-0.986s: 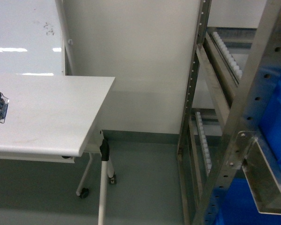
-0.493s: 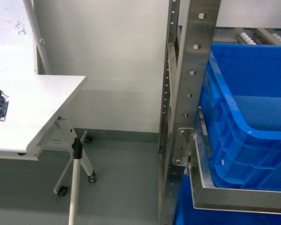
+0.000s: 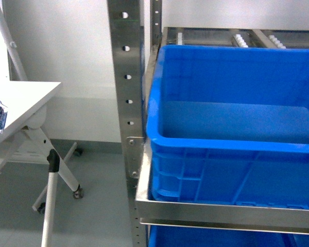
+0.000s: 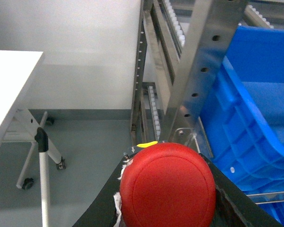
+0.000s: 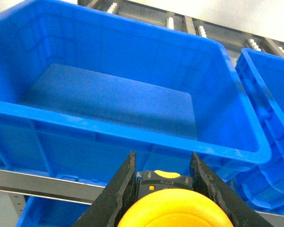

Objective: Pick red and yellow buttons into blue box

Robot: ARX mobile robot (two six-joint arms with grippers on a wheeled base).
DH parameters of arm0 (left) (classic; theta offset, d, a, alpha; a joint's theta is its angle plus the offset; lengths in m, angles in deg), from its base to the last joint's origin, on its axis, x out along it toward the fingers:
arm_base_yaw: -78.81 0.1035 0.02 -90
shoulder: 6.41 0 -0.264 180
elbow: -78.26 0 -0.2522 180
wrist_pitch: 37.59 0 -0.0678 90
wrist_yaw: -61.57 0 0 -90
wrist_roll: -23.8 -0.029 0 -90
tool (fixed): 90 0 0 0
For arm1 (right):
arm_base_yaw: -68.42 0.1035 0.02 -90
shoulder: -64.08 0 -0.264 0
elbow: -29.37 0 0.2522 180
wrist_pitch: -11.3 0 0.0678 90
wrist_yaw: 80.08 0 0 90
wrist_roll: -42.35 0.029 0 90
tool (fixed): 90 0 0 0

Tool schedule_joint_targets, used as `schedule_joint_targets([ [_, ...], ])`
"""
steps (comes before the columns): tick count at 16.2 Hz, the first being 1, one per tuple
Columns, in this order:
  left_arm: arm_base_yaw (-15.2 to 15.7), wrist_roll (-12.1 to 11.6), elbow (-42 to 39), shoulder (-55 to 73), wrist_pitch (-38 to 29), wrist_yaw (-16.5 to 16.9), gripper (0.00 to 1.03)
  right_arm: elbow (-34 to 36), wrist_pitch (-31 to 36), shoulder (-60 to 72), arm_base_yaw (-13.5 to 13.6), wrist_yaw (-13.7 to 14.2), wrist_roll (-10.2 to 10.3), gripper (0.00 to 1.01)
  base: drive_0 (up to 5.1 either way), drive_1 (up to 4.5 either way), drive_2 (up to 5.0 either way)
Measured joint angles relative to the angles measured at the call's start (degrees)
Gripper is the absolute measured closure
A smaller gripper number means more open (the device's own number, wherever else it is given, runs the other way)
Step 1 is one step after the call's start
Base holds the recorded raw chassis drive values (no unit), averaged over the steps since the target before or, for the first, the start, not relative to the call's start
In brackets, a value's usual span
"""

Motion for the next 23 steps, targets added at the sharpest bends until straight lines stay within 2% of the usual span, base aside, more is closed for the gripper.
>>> schedule_joint_targets([
  [23,0.00,0.00,0.00,-0.02,-0.24,0.13,0.71,0.00,0.11,-0.02,0.00,0.02,0.02,0.71,5.0,-2.30,-2.3],
])
